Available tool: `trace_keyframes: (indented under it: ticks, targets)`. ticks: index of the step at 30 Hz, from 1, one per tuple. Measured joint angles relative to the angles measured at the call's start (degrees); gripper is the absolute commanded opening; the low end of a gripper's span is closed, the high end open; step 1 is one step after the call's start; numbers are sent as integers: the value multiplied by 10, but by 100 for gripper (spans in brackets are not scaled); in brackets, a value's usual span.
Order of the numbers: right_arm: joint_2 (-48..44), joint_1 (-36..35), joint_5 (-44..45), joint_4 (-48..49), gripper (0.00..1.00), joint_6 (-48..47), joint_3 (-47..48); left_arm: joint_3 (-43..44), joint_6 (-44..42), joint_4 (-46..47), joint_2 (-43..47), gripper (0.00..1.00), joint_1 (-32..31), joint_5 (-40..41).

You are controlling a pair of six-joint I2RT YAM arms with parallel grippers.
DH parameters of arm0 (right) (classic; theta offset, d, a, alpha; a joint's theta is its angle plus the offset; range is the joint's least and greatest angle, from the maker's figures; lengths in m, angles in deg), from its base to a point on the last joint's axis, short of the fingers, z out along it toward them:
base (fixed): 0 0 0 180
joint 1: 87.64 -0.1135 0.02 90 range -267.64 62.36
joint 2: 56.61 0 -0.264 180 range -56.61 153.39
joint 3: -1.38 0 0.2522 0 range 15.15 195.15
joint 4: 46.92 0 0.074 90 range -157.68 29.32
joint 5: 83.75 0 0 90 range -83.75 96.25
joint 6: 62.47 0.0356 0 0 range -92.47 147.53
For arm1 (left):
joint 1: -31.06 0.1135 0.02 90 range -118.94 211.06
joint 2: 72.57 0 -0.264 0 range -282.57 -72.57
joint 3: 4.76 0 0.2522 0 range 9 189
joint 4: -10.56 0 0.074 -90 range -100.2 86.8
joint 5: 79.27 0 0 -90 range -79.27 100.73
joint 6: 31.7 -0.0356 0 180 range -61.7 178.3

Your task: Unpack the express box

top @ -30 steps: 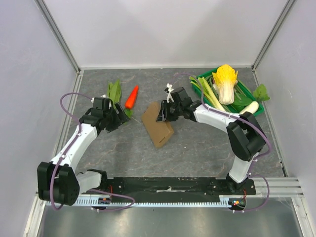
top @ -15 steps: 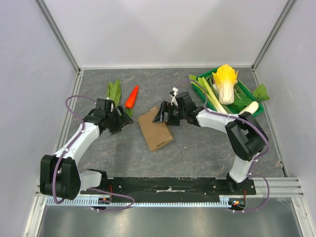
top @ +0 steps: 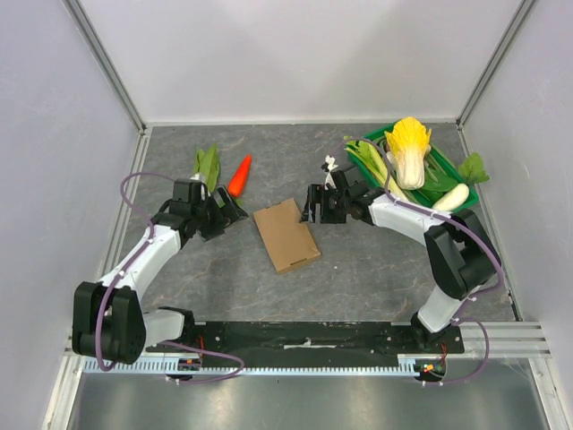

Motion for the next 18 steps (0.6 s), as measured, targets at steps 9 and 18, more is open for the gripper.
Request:
trace_keyframes:
  ticks: [9,18]
  targets:
    - [10,-12,-16,-14,61,-27,0,-64,7,62,-20,66,0,-72]
    - [49,-25,-91,-22,59,-38,-6,-76,14,73,-35,63,0,-96]
